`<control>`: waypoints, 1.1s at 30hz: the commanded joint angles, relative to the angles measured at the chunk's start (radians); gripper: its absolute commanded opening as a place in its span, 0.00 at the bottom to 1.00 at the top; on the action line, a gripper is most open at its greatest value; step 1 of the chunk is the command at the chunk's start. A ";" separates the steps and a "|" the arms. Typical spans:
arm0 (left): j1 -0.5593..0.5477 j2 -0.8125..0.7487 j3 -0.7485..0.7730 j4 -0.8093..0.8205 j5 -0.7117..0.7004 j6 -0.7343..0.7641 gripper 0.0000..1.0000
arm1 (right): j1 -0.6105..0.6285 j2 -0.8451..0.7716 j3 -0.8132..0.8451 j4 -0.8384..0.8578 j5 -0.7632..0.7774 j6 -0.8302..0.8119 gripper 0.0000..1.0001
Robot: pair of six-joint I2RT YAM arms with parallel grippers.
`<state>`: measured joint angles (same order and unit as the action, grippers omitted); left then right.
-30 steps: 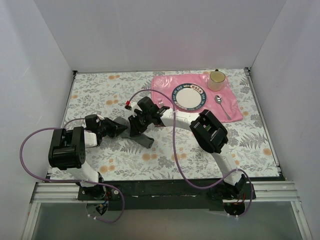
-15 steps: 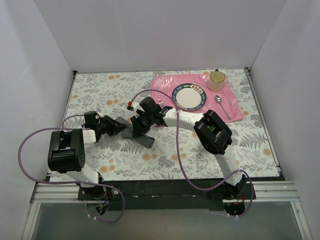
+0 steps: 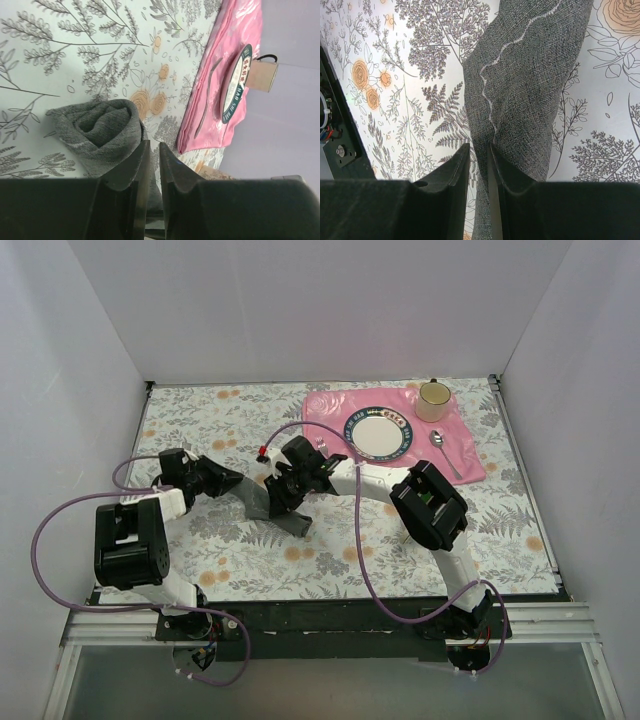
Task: Fold the napkin, place the utensils inside, and roll it up
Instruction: Roll the napkin with the utensil, then neatly place the rolled napkin to the corner
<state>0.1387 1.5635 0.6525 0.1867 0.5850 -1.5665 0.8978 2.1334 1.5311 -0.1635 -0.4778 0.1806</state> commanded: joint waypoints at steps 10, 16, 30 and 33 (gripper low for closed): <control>0.015 -0.021 0.042 -0.128 -0.143 0.097 0.20 | 0.000 -0.009 0.098 -0.096 0.001 -0.001 0.29; 0.007 -0.126 0.157 -0.283 -0.197 0.123 0.34 | 0.004 -0.016 0.159 -0.122 -0.016 0.005 0.29; -0.232 -0.209 0.259 -0.785 -0.433 -0.154 0.62 | -0.111 -0.275 0.074 -0.274 0.313 0.054 0.56; -0.313 -0.200 0.314 -0.857 -0.511 -0.243 0.66 | -0.146 -0.354 -0.020 -0.268 0.387 0.040 0.62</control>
<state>-0.1017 1.3823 0.8841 -0.5034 0.2050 -1.6623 0.8162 1.8992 1.5974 -0.4164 -0.2245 0.2150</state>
